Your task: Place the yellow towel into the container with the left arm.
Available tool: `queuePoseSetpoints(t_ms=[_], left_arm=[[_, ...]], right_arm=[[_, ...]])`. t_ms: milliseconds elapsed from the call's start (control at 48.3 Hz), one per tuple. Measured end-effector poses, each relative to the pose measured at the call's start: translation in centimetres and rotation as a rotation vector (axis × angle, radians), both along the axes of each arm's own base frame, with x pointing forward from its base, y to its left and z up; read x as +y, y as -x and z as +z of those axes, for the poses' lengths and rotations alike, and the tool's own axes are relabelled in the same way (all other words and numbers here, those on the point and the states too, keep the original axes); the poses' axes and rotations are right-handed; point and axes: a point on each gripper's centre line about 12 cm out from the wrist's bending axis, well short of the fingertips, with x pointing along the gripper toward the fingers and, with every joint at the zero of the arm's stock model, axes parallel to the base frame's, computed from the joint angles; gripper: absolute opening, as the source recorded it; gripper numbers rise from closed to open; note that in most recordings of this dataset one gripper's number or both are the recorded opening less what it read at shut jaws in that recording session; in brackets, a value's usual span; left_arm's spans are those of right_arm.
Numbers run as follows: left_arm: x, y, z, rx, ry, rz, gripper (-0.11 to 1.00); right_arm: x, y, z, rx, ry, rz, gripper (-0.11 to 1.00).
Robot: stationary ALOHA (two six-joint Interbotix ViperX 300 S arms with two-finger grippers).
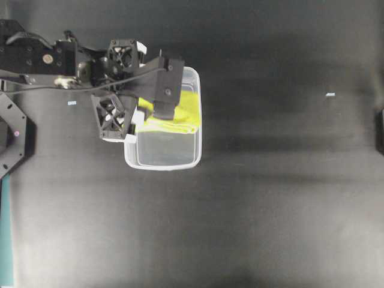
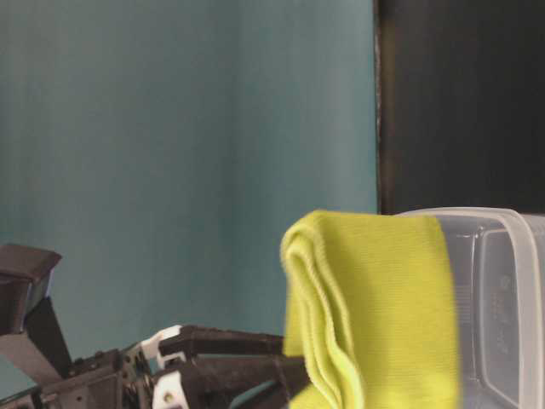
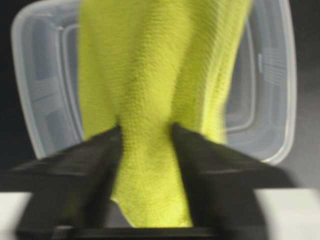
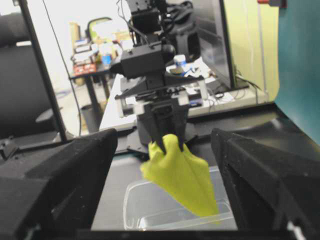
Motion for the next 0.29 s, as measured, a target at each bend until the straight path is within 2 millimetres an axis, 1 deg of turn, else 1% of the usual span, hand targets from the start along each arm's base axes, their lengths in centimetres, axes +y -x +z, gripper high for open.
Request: queuePoseSetpoints(t_ms=[104, 145, 166, 207, 249, 290], left_arm=[[-0.1, -0.2, -0.1, -0.005, 0.001, -0.001, 0.81], [-0.1, -0.3, 0.2, -0.022, 0.001, -0.001, 0.87], [-0.2, -0.5, 0.3, -0.032, 0.001, -0.002, 0.89], [-0.2, -0.7, 0.9, -0.062, 0.002, 0.0, 0.87], [-0.3, -0.7, 1.9, -0.102, 0.005, 0.006, 0.83], [-0.3, -0.7, 3.3, -0.147, 0.009, 0.013, 0.81]], right_arm=[[0.0, 0.0, -0.1, 0.002, 0.001, 0.0, 0.73], [0.0, 0.0, -0.1, 0.002, 0.001, -0.002, 0.73], [0.0, 0.0, 0.0, 0.002, 0.001, -0.002, 0.73], [0.0, 0.0, -0.1, 0.002, 0.001, -0.002, 0.73], [0.0, 0.0, -0.1, 0.002, 0.0, 0.0, 0.73], [0.0, 0.1, 0.0, 0.0, 0.002, 0.0, 0.73]])
